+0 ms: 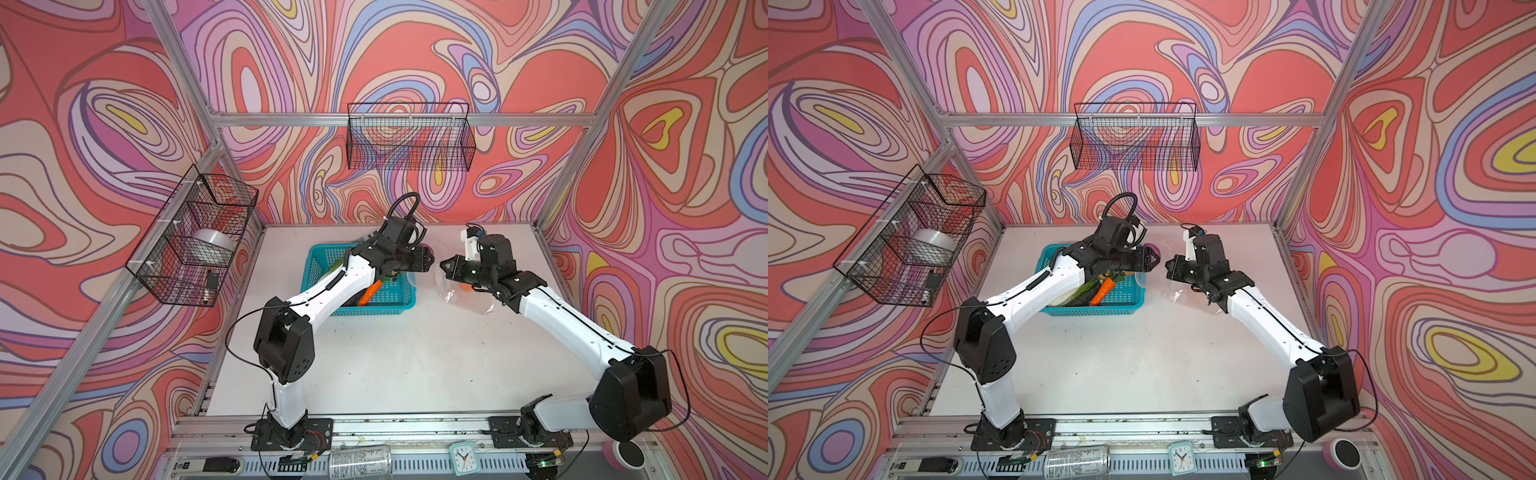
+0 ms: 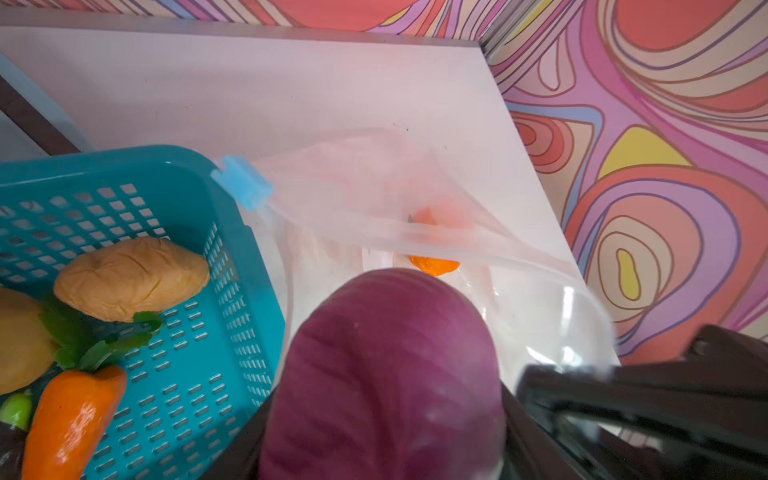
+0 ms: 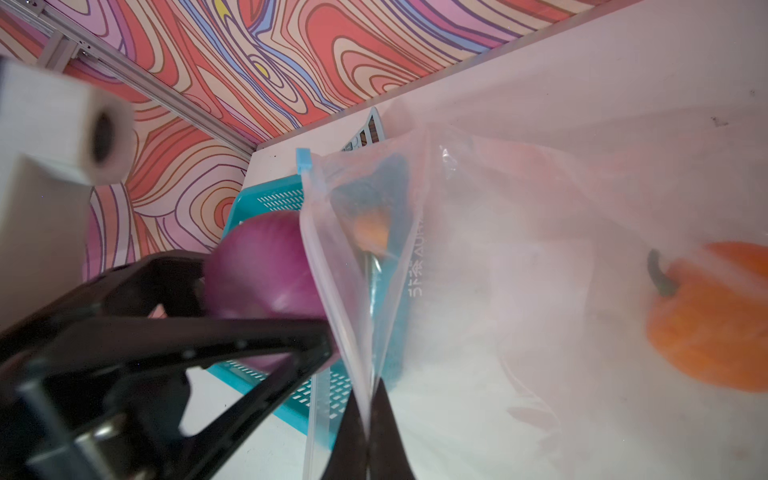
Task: Place the food in the zip-top bag and seal the zipper
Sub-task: 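Carry the red onion with the left gripper into the bag's opening, then open the left gripper to drop the red onion into the bag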
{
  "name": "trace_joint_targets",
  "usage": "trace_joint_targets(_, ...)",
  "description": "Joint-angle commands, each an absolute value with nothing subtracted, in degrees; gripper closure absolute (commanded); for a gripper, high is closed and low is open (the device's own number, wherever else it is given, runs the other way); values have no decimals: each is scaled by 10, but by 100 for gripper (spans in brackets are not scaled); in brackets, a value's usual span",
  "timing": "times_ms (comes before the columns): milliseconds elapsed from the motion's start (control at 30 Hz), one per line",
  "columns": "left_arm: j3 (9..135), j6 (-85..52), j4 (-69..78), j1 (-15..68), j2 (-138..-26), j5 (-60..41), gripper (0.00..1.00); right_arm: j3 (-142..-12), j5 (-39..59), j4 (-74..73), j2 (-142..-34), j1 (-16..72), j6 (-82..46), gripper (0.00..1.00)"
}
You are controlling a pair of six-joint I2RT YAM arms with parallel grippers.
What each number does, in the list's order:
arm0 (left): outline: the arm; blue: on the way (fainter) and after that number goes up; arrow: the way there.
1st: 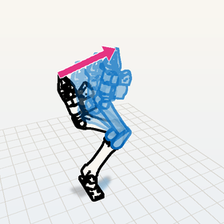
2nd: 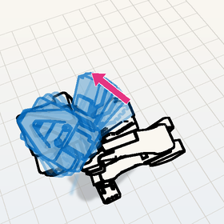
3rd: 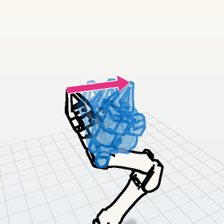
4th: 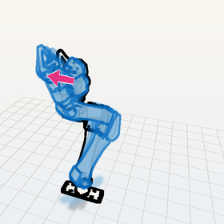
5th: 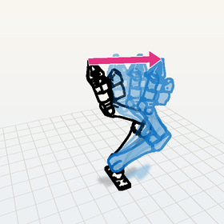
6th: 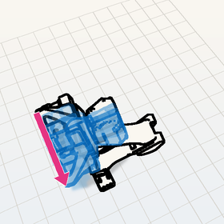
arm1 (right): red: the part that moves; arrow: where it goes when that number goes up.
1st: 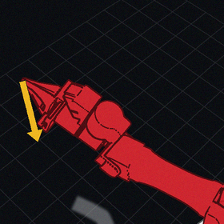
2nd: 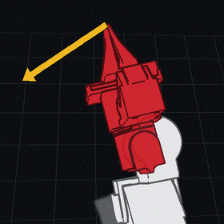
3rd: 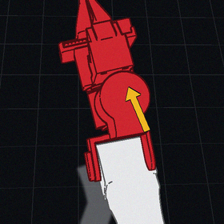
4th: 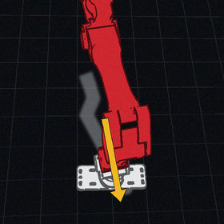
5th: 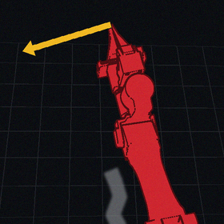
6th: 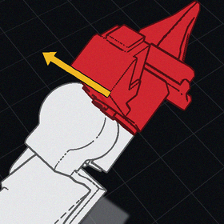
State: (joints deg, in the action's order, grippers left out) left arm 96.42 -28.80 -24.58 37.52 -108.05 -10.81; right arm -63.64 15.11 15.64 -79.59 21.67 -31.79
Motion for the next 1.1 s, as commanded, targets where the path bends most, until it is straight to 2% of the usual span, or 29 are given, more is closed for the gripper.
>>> trace_joint_targets(0,988,-294,-254,381,-1107,-91,52,-626,158,138,-782,215,-323,100)
trace_joint_targets(133,1006,-284,-272,381,-1135,-71,51,-624,163,133,-784,215,-326,100)
trace_joint_targets(267,1038,-269,-306,381,-1162,-58,43,-625,161,133,-783,215,-326,100)
trace_joint_targets(467,1052,-265,-324,381,-1175,-59,21,-624,160,133,-787,214,-327,100)
trace_joint_targets(500,1050,-265,-323,381,-1172,-58,13,-624,161,133,-788,214,-327,100)
trace_joint_targets(533,1048,-264,-322,381,-1168,-55,1,-625,160,133,-788,215,-327,100)
trace_joint_targets(867,1005,-250,-296,381,-1078,-52,0,-630,157,137,-789,214,-324,100)
trace_joint_targets(1067,945,-213,-261,380,-991,-12,0,-631,153,139,-788,214,-322,100)
